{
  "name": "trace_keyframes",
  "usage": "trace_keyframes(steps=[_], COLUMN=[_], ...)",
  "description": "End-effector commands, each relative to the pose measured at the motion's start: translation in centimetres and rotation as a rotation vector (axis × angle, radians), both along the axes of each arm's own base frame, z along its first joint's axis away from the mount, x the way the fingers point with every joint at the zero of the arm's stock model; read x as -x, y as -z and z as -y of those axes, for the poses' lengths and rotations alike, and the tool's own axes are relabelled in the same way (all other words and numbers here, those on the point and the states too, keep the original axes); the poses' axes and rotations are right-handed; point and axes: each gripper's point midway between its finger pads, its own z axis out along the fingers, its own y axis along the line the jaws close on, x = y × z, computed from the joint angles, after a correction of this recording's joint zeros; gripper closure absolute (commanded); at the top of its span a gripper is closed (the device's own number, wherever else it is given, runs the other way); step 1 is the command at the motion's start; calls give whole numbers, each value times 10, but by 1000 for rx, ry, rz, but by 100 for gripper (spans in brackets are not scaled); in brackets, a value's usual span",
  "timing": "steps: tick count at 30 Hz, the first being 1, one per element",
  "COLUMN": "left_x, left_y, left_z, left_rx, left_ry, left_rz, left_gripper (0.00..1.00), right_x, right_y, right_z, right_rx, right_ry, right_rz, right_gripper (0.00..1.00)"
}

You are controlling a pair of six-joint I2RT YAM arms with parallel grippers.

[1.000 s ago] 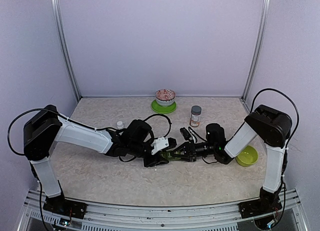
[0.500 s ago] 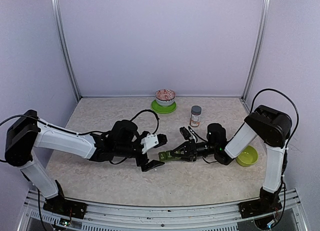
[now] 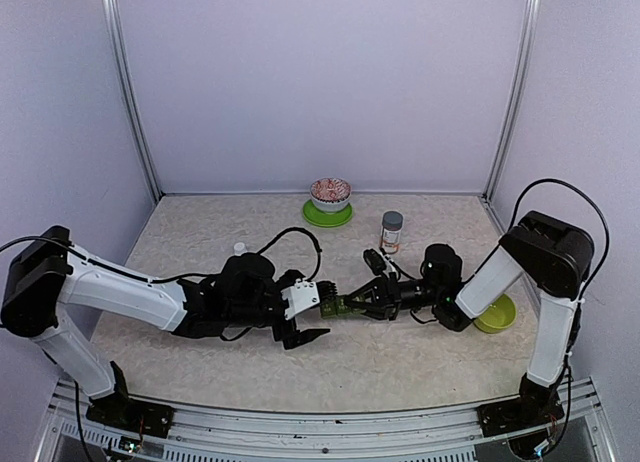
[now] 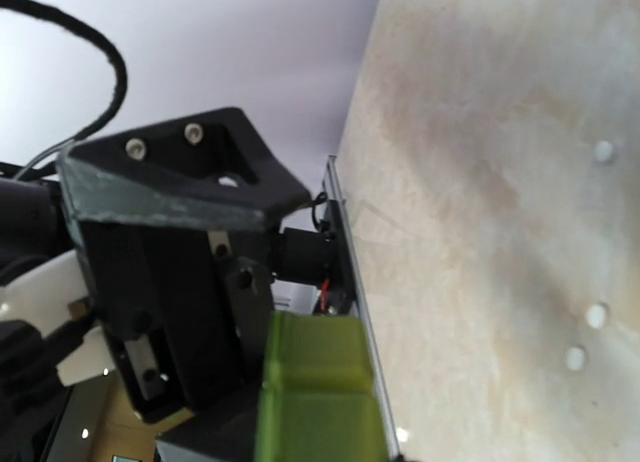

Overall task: Sort the pills into containers
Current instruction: Open the lid of the pill container.

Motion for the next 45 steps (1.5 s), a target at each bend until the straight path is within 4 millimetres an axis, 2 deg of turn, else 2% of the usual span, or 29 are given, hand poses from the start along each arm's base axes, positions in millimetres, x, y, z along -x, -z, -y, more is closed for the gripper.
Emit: trace_keyframes(steps=[1,11,18,34,45], left_x=[-5,-1,0,6,8], left_y=[-27,-24,-21,-15,-14], left_z=[5,14,17,24,26], left_rx=[52,20,2,-29,-43], left_ry=[-13,7,19,52,57], left_rz=[81,112,122,122,124], left_gripper=[10,26,28,40,56], right_x=[9,16,17,19,20], right_y=[-18,-19,-24,-23,-24], right_z=[1,5,5,6,6], right_rx=[-36,-32,-47,-50,-56], right_ry=[-30,-44,-46,-49,-50], right_rz=[32,16,14,7,2], right_gripper=[88,89,89,91,92])
